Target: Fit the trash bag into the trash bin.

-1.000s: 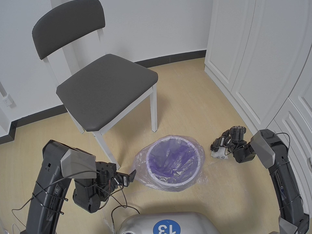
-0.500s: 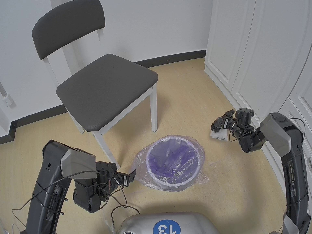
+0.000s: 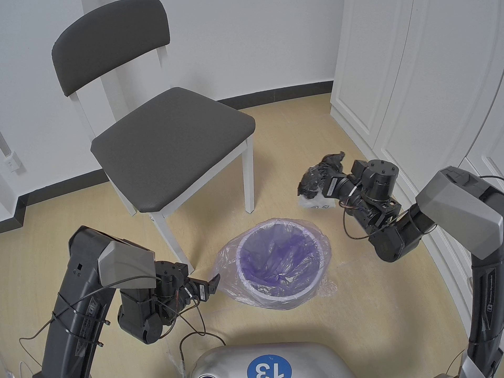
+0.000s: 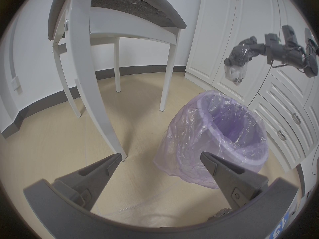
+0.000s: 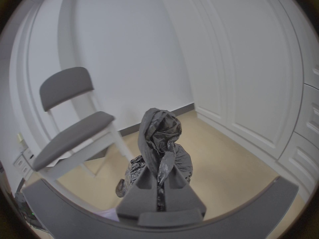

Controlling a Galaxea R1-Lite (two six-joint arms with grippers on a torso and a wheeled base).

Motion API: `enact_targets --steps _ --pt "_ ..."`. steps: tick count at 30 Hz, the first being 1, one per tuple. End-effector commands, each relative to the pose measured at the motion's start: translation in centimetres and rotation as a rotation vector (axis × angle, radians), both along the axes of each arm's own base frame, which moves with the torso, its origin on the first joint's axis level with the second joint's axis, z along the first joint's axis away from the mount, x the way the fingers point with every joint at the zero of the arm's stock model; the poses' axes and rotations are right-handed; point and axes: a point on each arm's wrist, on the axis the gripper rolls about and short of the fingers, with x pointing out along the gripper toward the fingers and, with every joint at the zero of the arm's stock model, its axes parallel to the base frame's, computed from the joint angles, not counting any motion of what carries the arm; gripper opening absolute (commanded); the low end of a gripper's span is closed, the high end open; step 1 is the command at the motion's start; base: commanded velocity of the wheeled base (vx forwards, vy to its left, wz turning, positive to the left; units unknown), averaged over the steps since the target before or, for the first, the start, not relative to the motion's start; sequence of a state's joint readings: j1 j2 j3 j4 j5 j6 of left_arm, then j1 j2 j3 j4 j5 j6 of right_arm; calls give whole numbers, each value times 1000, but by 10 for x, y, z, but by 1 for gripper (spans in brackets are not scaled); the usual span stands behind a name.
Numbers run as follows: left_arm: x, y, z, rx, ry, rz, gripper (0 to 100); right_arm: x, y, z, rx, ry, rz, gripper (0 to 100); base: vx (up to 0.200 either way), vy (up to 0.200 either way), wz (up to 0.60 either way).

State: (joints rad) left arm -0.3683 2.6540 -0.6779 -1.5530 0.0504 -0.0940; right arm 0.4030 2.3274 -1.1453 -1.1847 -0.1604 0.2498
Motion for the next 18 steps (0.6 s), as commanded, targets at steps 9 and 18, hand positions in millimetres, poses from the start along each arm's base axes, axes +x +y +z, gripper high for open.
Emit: enact_targets --steps 9,18 --pt "1 0 1 -10 -14 1 100 -42 83 -37 -54 54 214 0 0 0 0" --pt "1 0 1 -10 -16 2 100 -54 101 -86 -92 115 260 0 0 0 0"
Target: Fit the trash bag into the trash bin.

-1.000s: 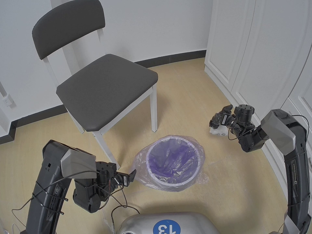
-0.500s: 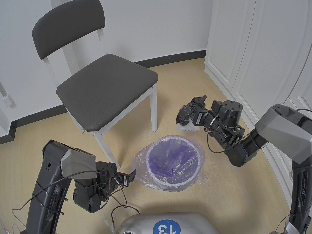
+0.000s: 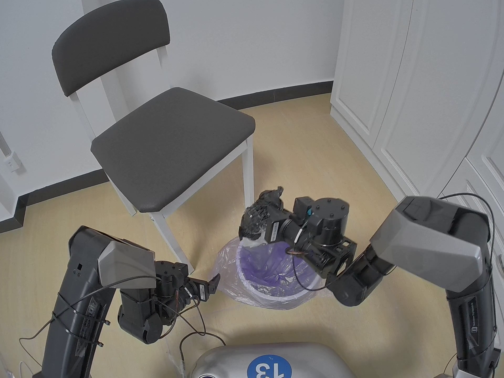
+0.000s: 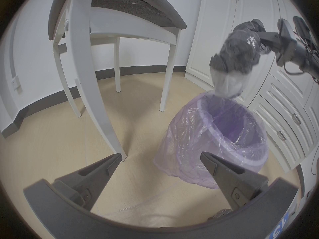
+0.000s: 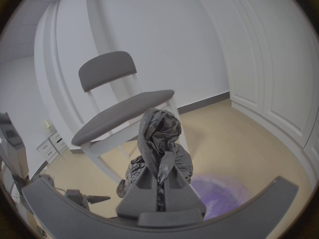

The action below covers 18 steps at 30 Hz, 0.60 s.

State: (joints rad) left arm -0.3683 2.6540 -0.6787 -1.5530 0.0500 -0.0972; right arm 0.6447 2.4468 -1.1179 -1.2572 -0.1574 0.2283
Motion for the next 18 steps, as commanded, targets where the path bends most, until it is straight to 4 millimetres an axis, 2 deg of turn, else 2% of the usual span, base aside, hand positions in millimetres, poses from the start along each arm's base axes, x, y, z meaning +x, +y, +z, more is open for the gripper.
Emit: enact_targets --steps 1,6,11,18 --pt "1 0 1 -7 -16 1 100 -3 5 -40 -47 61 13 0 0 0 0" --pt "1 0 1 -11 -15 3 100 0 0 -59 -66 86 -1 0 0 0 0" --pt "2 0 2 -27 -13 11 100 3 -7 -62 -78 93 -17 0 0 0 0" --pt "2 0 2 -27 -13 11 100 -20 -17 -74 -162 88 -3 0 0 0 0"
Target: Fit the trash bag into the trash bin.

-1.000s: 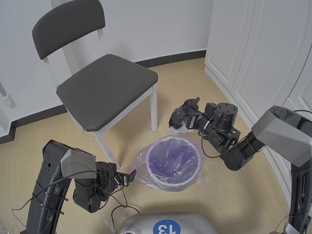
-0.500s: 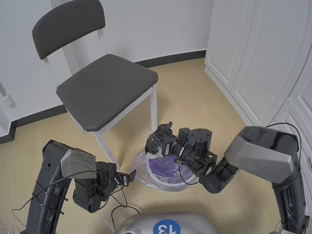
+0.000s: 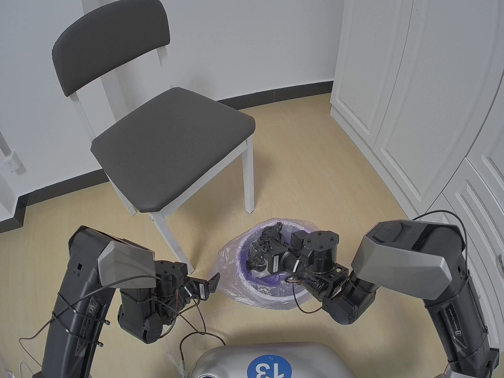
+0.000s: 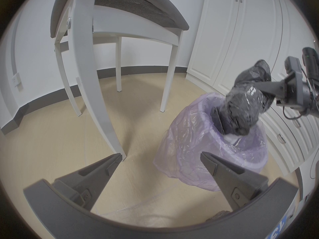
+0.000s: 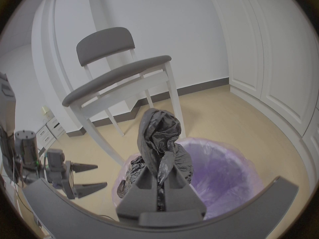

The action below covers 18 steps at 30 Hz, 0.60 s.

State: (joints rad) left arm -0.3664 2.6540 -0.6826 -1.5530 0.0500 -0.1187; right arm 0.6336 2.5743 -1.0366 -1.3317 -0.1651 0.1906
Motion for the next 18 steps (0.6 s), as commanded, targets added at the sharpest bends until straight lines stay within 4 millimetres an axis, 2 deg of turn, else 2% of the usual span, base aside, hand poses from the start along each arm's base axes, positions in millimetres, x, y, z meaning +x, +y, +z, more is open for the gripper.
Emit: enact_targets --steps 1,10,15,18 --pt "1 0 1 -5 -16 0 100 -15 -6 -10 -59 -10 17 0 0 0 0" --pt "1 0 2 -10 -17 2 100 -43 2 -20 -158 2 37 0 0 0 0" --pt "1 0 2 -20 -14 6 100 -46 1 -24 -188 2 33 0 0 0 0" --pt "1 0 2 -20 -14 6 100 -40 1 -19 -175 -18 23 0 0 0 0"
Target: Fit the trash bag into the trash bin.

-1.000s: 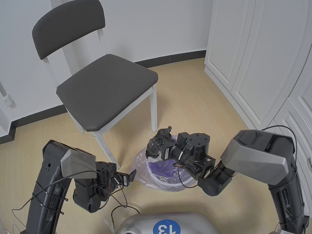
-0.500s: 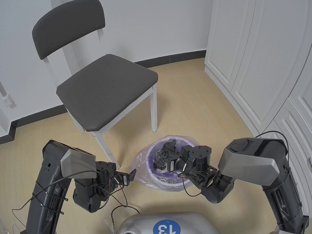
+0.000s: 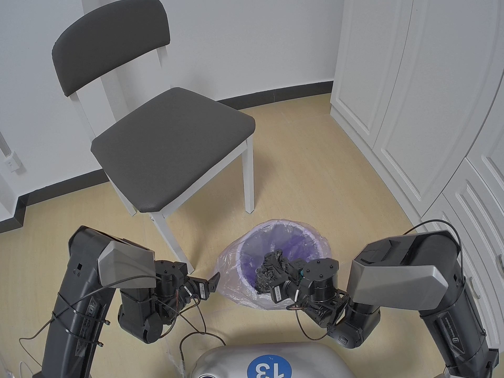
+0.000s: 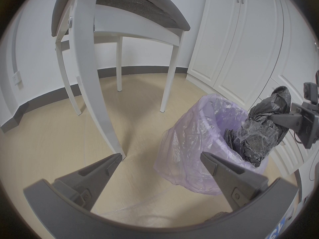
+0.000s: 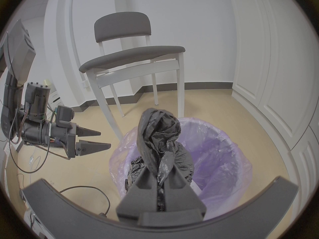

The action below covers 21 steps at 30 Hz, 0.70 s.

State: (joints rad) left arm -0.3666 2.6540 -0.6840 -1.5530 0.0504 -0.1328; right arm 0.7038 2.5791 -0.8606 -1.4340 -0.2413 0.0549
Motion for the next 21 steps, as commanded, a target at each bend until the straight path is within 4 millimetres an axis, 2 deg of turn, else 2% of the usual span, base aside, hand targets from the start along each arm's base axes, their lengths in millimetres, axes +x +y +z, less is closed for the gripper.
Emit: enact_targets --steps 1,2,3,7,9,14,21 --pt "1 0 2 -7 -17 0 100 7 -1 4 13 -18 -13 0 0 0 0" --pt "1 0 2 -7 -17 0 100 7 -1 4 13 -18 -13 0 0 0 0" --pt "1 0 2 -7 -17 0 100 22 -3 9 42 -54 -42 0 0 0 0" --pt "1 0 2 -7 -17 0 100 55 -13 15 87 -114 -104 0 0 0 0" --pt "1 0 2 -8 -17 -1 100 64 -14 12 94 -122 -118 0 0 0 0" --pt "1 0 2 -7 -17 0 100 69 -19 -3 71 -79 -132 0 0 0 0" --pt "1 0 2 -8 -17 -1 100 65 -16 -14 53 -52 -123 0 0 0 0"
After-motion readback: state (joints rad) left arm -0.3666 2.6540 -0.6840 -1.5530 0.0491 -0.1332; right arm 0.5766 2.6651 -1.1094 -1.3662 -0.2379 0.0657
